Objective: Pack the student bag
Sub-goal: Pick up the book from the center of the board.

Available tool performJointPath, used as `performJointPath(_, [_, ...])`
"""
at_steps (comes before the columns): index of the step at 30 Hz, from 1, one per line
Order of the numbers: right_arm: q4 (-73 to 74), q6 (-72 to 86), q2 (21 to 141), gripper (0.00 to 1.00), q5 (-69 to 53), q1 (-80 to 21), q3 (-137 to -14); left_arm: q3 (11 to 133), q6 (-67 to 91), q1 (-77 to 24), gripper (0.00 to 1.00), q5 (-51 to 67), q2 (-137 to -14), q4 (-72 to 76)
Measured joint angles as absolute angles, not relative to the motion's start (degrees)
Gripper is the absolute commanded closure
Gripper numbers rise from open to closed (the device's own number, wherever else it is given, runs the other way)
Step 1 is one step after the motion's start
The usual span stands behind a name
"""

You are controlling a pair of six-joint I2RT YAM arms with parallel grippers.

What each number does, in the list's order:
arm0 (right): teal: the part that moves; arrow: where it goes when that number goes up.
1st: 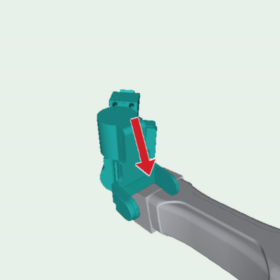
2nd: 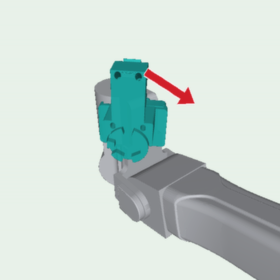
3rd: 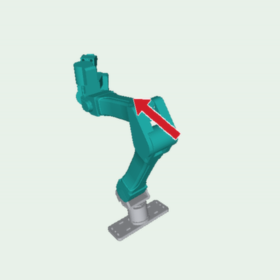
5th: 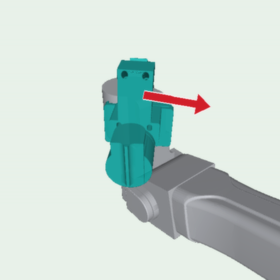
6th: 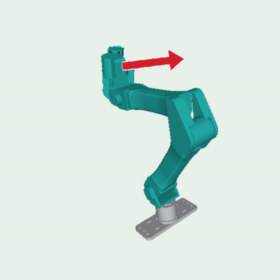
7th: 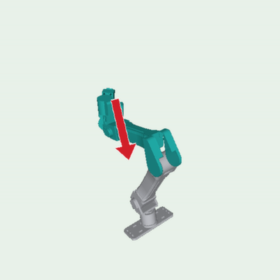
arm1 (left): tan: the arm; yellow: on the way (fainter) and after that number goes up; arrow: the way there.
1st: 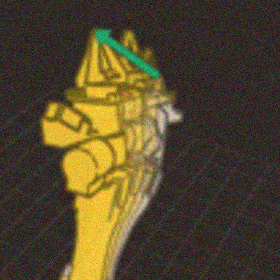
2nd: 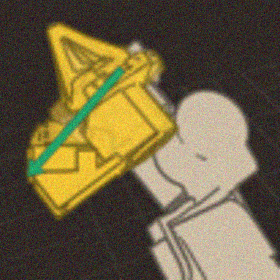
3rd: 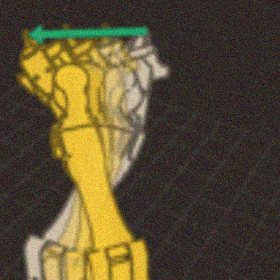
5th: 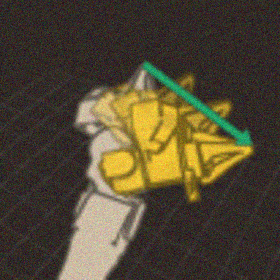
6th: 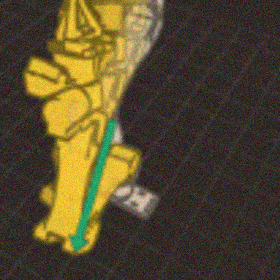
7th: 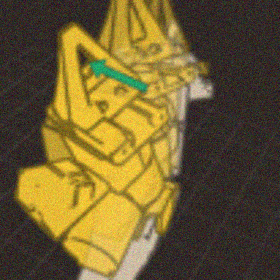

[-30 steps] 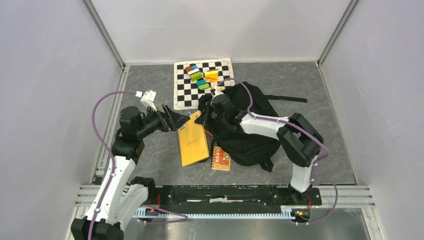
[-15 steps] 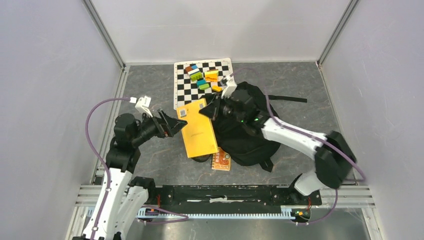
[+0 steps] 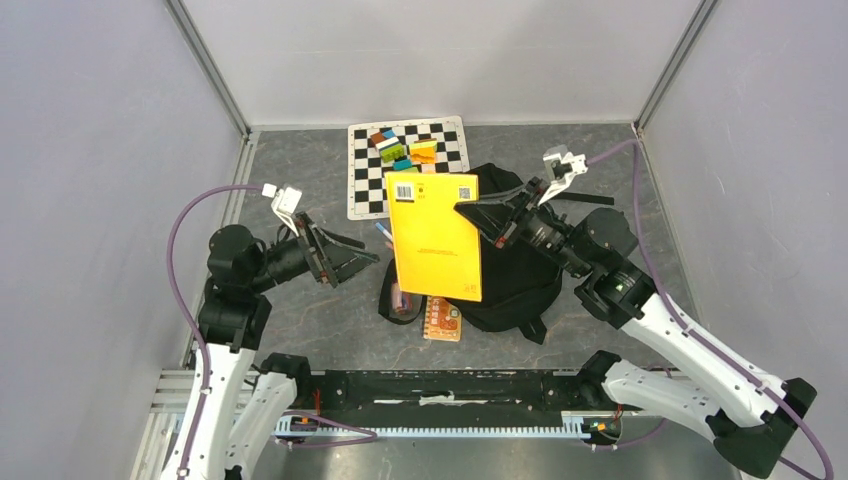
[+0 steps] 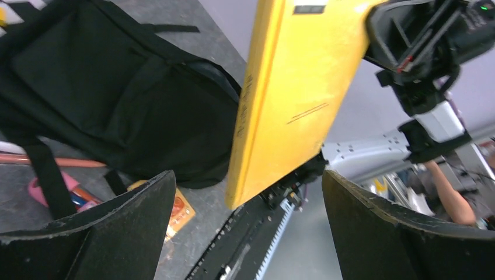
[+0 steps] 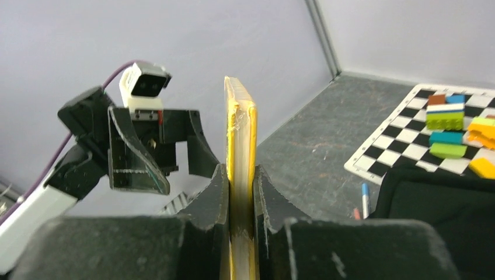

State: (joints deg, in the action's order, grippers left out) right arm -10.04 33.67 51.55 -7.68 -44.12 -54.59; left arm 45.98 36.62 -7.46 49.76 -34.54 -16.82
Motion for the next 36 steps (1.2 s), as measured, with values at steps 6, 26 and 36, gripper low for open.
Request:
performJointPath(6, [-12.10, 35.31, 50.68, 1.00, -13.78, -44.14, -49.28, 46.00, 39.68, -9.56, 0.00, 54.72, -36.23, -12.51])
performJointPath(26, [-23.53, 41.78, 50.94, 0.80, -19.84, -43.59, -47.90, 47.37, 38.48, -31.35, 0.98, 51.33, -44.07, -5.76])
performJointPath(36, [-21.08, 36.23, 48.86, 0.02, -19.49, -44.14, -42.74, 42.96, 47.16, -32.49, 0.98, 42.00, -42.54, 4.34])
